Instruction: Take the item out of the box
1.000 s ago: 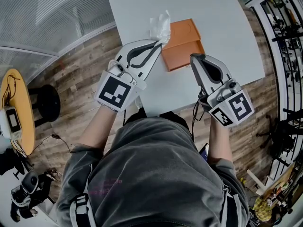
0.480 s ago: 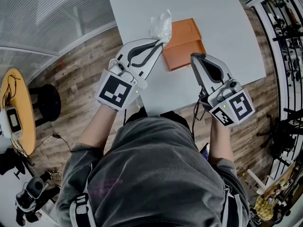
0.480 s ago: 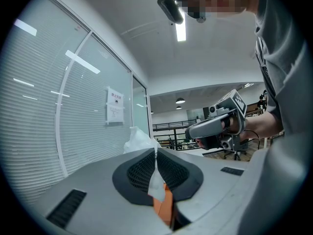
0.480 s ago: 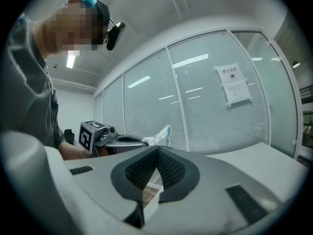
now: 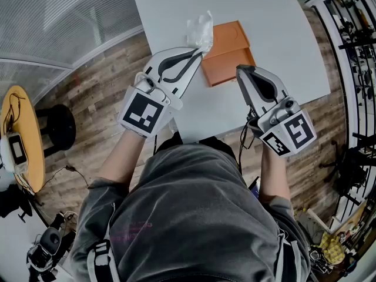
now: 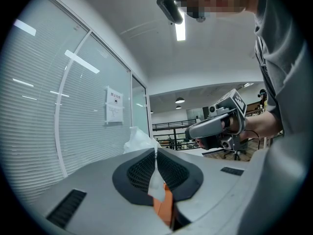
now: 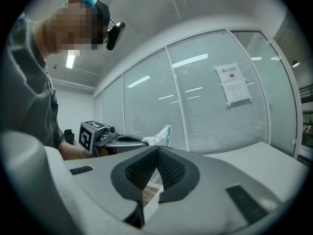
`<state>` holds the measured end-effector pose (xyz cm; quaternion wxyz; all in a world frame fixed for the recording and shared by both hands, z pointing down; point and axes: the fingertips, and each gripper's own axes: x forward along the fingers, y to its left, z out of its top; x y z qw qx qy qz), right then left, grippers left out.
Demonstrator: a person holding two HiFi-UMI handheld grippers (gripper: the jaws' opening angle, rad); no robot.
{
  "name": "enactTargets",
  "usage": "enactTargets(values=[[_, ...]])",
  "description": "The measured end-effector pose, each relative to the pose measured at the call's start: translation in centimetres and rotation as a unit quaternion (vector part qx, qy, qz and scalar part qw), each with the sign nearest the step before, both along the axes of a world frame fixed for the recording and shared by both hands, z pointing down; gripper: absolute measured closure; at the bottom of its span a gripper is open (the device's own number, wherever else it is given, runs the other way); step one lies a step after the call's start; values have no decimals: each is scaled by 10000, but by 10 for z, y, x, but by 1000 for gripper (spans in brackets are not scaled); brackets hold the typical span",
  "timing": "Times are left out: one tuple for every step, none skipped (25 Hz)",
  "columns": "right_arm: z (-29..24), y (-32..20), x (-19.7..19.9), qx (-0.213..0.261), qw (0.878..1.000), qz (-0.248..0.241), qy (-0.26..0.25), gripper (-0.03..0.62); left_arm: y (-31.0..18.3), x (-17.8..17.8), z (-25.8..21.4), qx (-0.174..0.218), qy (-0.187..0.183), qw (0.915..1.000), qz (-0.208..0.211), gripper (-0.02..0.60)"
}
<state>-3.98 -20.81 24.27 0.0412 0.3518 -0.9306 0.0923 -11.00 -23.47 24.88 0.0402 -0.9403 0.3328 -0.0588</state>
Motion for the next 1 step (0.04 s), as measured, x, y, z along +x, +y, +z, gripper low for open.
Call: enactTargets(values=[[0, -1, 0, -1, 10000, 3, 2, 592, -1, 0, 0, -1, 4, 10000, -5, 554]])
